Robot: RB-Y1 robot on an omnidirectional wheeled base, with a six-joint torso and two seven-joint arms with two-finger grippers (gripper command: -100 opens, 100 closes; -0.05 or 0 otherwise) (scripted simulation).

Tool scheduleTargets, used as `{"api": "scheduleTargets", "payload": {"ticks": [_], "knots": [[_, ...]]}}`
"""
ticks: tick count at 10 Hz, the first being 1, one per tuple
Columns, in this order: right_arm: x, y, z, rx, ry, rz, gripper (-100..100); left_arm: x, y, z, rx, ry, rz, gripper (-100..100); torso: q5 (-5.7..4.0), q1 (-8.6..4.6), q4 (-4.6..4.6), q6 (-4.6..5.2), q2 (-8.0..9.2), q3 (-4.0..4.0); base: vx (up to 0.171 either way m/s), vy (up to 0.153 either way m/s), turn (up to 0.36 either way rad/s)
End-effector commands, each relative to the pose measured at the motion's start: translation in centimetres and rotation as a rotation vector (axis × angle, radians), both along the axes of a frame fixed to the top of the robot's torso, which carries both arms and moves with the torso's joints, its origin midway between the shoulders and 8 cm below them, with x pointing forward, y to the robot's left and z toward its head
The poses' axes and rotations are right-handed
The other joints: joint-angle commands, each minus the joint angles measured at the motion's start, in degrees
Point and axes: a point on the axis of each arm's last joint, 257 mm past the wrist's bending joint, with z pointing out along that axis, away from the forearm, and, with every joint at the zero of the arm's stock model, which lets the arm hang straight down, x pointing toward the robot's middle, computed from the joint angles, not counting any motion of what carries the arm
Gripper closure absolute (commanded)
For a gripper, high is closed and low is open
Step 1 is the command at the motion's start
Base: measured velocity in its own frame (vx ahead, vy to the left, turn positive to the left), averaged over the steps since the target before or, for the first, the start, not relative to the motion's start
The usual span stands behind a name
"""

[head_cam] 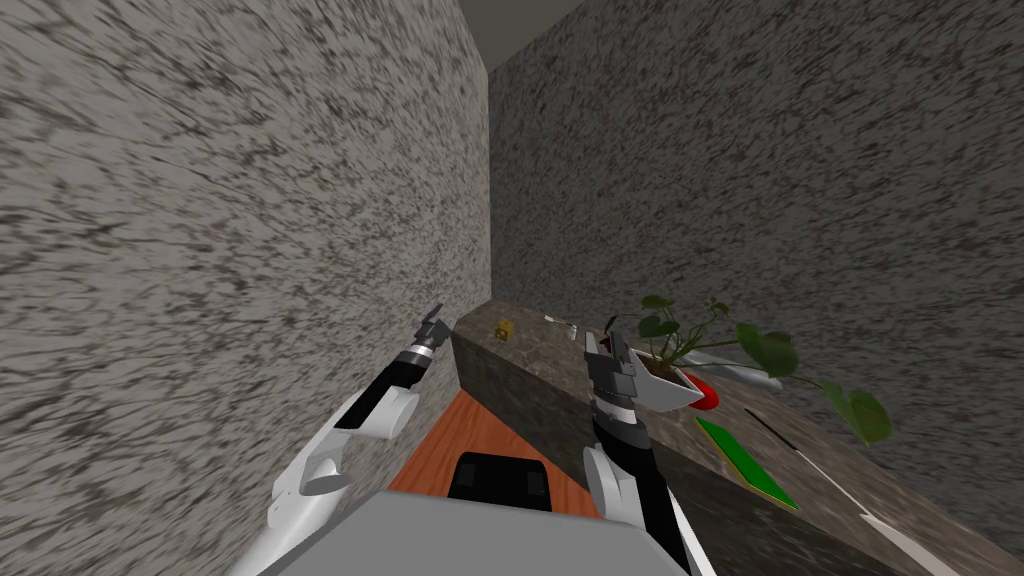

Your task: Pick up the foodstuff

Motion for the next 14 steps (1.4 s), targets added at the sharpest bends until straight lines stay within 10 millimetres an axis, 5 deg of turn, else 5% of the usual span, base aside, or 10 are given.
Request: {"api": "scheduleTargets", "payload": {"ticks": [1, 14], "knots": [[0.0, 0.0, 0.0, 0.0, 0.0, 0.0, 0, 0.8, -0.2, -0.4, -0.063, 0.035, -0.026, -100, 0.0, 0.0, 0.0, 0.0, 0.0, 0.0, 0.001, 0.038, -0.011], [0.0, 0.0, 0.0, 0.0, 0.0, 0.0, 0, 4.8, -2.0, -6.3, -0.468, 0.353, -0.13, -100, 0.0, -0.01, -0.01, 0.0, -0.05, -0.03, 0.011, 0.031, -0.023]]}}
